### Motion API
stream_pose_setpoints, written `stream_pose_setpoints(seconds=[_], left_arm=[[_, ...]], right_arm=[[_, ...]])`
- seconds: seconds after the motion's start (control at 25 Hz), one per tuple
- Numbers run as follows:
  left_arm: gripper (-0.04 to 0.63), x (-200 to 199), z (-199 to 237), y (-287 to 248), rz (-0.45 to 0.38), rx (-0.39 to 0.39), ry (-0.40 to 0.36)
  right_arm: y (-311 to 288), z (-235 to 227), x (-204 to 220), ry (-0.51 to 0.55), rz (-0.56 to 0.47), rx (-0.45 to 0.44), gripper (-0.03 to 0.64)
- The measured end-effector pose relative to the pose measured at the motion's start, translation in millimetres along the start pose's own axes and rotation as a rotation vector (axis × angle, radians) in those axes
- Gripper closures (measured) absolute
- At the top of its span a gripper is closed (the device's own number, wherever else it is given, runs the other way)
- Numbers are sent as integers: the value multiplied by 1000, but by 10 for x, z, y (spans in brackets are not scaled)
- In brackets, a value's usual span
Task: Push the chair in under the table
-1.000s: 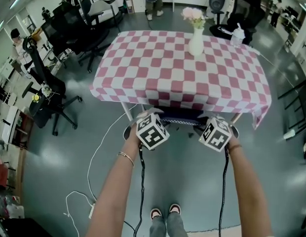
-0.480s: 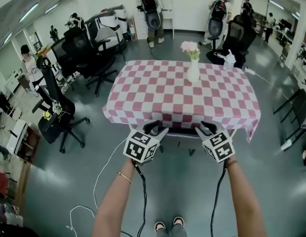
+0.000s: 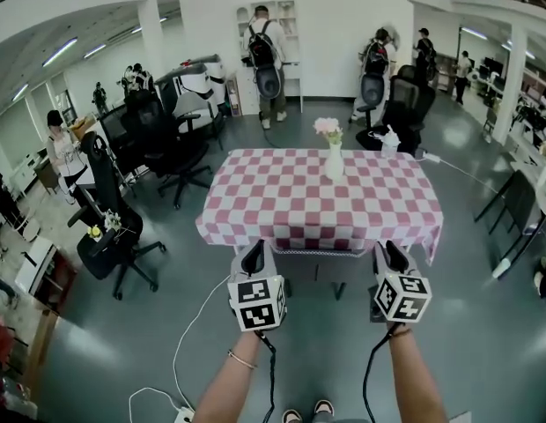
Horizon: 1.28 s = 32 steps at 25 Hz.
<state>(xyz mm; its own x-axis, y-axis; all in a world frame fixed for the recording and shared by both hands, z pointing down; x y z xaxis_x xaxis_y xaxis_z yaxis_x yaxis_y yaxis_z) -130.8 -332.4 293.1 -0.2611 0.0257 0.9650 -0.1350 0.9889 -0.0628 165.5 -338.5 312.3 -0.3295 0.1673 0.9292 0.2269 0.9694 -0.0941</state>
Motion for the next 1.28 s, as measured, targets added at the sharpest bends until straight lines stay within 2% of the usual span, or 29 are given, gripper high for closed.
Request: stream_pose_setpoints(seconds=[0.08, 0.16, 0.4, 0.72, 1.28], left_arm=[[595, -10, 4, 203, -12, -10, 29], [594, 26, -9, 372, -19, -9, 55], [594, 206, -89, 723, -13, -22, 72], [594, 304, -125, 910, 5, -19, 78], [594, 341, -216, 985, 7, 0, 79]], right_arm=[[242, 38, -7, 23, -23, 15, 516], [461, 72, 18, 52, -38, 22, 565], [984, 36, 139, 79, -43, 47, 601], [1223, -26, 236, 65, -39, 83, 605], [1332, 39, 220, 68, -36, 76, 607]])
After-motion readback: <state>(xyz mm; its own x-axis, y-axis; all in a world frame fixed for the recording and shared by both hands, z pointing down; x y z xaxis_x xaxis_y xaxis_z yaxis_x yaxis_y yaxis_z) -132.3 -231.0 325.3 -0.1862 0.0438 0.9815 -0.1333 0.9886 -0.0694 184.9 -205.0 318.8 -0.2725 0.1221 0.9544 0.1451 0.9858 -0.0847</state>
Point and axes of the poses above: the fingertips, and each gripper's own axes: y backward along the fingers, z to its left, x out of its underside, the point moved 4 cm from there along y, backward along the fingers, and after that the axes turned 13 degrees about -y, right-handed, at the moved point
